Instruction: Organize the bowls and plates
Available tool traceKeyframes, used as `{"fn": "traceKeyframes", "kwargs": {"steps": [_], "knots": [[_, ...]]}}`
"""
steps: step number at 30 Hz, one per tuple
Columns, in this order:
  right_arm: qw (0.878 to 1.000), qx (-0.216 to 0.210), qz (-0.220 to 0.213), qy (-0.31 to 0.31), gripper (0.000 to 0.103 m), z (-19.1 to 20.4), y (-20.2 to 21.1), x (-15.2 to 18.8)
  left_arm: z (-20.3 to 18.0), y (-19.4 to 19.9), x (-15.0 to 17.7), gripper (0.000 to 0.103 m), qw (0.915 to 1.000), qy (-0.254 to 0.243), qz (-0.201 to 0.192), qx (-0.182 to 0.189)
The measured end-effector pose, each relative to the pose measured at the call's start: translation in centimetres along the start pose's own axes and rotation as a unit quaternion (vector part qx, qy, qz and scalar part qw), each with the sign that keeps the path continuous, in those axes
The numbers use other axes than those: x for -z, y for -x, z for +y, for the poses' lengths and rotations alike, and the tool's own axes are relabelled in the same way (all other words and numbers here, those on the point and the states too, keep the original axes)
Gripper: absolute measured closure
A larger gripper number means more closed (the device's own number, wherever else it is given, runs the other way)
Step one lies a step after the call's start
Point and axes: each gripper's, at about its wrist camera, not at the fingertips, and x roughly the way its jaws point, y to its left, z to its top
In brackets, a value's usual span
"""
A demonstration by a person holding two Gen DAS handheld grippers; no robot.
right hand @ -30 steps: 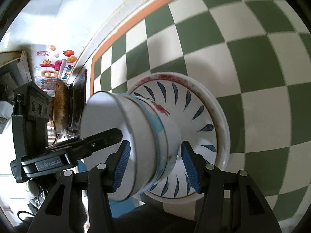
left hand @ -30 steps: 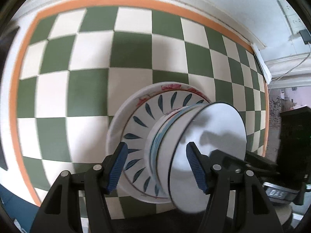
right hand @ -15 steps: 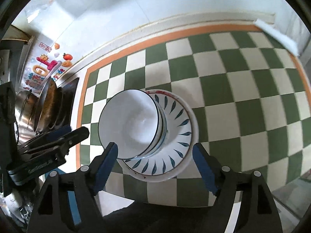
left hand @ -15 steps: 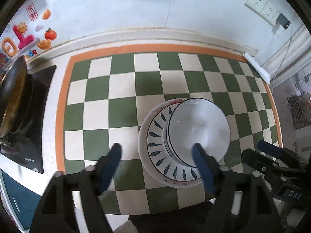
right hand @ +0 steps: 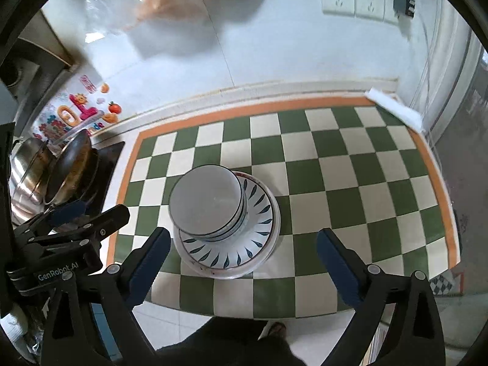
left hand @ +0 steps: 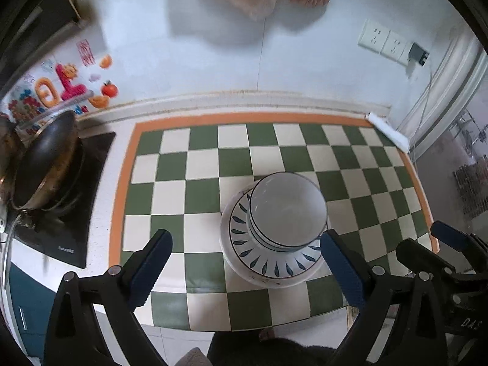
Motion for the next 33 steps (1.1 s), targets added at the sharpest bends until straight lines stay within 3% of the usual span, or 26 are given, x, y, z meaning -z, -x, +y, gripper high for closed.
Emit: {"fn": "traceKeyframes", "kwargs": {"steps": [8, 13, 22, 33], "knots": [[0.998, 0.004, -0.061, 0.026, 0.003, 0.6, 9.3, 4.0, -1.6, 8.7, 3.9, 0.0, 0.9968, 0.019, -0.077, -0.009], [0.997, 0.003, -0.072, 0.031, 0.003, 0.8, 13.8, 7.5, -2.1, 13.3, 7.1, 0.0, 0.9942, 0.038, -0.1, -0.005], [0.996, 0.004, -0.08, 0.039, 0.003, 2.0, 19.1, 13.0, -2.5, 18.3, 12.1, 0.0, 0.9944, 0.027, -0.098, -0.028], [0.992, 0.013, -0.117, 0.038, 0.002, 4.9, 23.4, 15.9, -0.9, 22.7, 15.4, 0.0, 0.9932, 0.012, -0.111, -0.034]]}}
